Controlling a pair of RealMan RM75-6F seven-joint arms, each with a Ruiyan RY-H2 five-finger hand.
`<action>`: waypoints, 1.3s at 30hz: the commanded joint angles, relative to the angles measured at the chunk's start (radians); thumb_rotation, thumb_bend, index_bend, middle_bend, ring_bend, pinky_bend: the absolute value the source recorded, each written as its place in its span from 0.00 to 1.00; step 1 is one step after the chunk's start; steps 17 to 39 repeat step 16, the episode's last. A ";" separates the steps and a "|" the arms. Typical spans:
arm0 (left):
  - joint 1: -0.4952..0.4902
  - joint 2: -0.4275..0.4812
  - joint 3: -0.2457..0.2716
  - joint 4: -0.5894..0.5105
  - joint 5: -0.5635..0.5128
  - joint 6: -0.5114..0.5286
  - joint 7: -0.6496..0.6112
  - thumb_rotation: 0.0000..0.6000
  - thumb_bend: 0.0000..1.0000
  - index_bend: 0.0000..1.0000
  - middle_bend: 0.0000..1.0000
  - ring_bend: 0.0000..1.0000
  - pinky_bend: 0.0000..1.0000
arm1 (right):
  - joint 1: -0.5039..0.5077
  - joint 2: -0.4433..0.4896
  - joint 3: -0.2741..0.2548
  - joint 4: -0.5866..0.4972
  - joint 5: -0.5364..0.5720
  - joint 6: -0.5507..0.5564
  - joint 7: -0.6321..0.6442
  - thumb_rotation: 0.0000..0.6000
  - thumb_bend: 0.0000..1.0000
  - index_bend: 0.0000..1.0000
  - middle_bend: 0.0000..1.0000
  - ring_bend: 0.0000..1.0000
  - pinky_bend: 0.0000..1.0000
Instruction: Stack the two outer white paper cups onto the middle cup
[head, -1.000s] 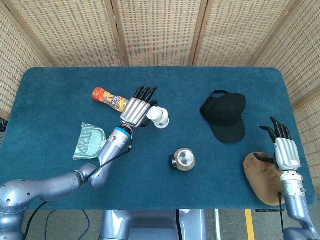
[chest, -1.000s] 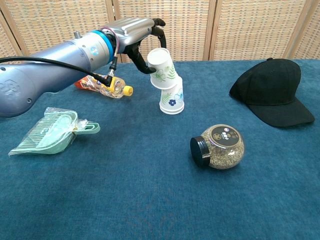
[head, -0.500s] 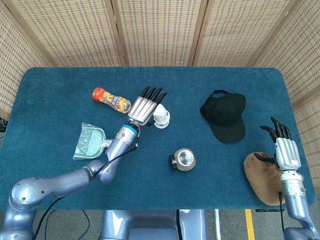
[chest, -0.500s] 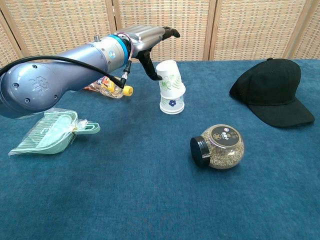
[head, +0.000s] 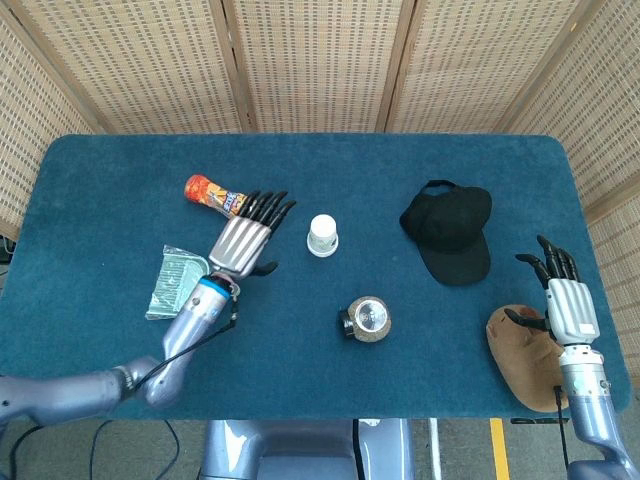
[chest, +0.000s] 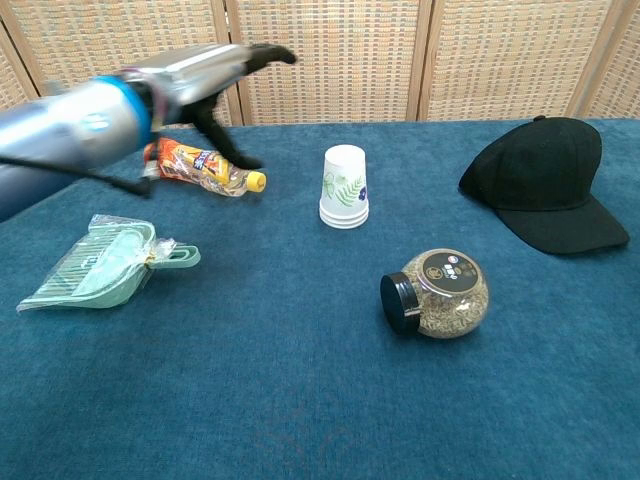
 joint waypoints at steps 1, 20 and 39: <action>0.156 0.134 0.119 -0.174 0.077 0.156 0.028 1.00 0.23 0.02 0.00 0.00 0.00 | -0.004 0.005 -0.002 -0.015 -0.011 0.014 -0.009 1.00 0.20 0.24 0.00 0.00 0.00; 0.516 0.303 0.390 -0.268 0.286 0.427 -0.026 1.00 0.23 0.00 0.00 0.00 0.00 | -0.016 0.025 -0.021 -0.083 -0.047 0.047 -0.077 1.00 0.20 0.23 0.00 0.00 0.00; 0.516 0.303 0.390 -0.268 0.286 0.427 -0.026 1.00 0.23 0.00 0.00 0.00 0.00 | -0.016 0.025 -0.021 -0.083 -0.047 0.047 -0.077 1.00 0.20 0.23 0.00 0.00 0.00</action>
